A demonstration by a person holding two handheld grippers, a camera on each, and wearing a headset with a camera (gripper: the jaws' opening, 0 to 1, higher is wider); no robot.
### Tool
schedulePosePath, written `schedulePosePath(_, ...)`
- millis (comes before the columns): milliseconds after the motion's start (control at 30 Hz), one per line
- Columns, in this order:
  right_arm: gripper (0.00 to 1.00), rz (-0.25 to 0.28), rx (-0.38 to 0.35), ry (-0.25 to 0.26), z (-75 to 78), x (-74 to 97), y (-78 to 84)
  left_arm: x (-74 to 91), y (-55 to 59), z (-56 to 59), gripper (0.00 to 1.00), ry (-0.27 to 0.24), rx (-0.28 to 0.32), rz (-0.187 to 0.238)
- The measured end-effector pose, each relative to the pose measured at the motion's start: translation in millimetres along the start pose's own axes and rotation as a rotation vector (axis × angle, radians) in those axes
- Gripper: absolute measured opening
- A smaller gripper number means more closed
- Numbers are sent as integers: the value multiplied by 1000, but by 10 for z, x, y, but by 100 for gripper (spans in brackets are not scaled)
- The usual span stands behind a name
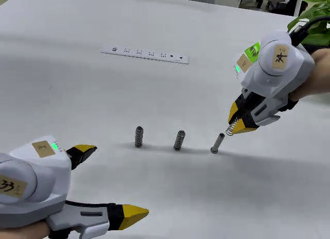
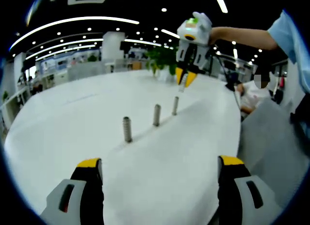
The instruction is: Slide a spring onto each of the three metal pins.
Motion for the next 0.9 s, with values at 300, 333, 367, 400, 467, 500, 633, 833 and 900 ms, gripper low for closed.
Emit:
schedulePosePath(300,12,-17,16,-17,8,-67,-56,19,10,-34,100,-6,3,-3)
schedulePosePath(333,12,-18,18,-19,8,-78,-60,19,15,-37,100,-7,4,-5)
schedulePosePath(367,12,-20,20,-19,8,-84,-61,19,18,-38,100,-7,4,-6)
schedulePosePath(400,12,-22,21,-17,20,-92,-61,19,25,-38,100,-6,5,-7)
schedulePosePath(467,12,-23,21,-21,39,-102,-52,18,31,-36,100,-6,8,-8)
schedulePosePath(500,12,-24,21,-24,33,-106,-58,18,35,-33,100,-6,9,-8)
schedulePosePath(633,12,-33,22,-31,50,-134,-35,10,59,-27,100,-4,13,-12)
schedulePosePath(833,12,-47,25,-36,30,-157,-28,15,81,-15,100,-2,18,-17)
schedulePosePath(900,12,-48,21,-40,25,-164,-33,17,88,-21,100,-3,18,-20)
Point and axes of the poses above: the centre of the closed fingertips' face, and the gripper's own axes: x roughly backward along the fingers, z roughly to its right, y roughly out of its underside, the point moved 2 cm from there along x, roughly backward along the fingers, and after that the axes turned 8 degrees about -y, right-handed, at the moved point
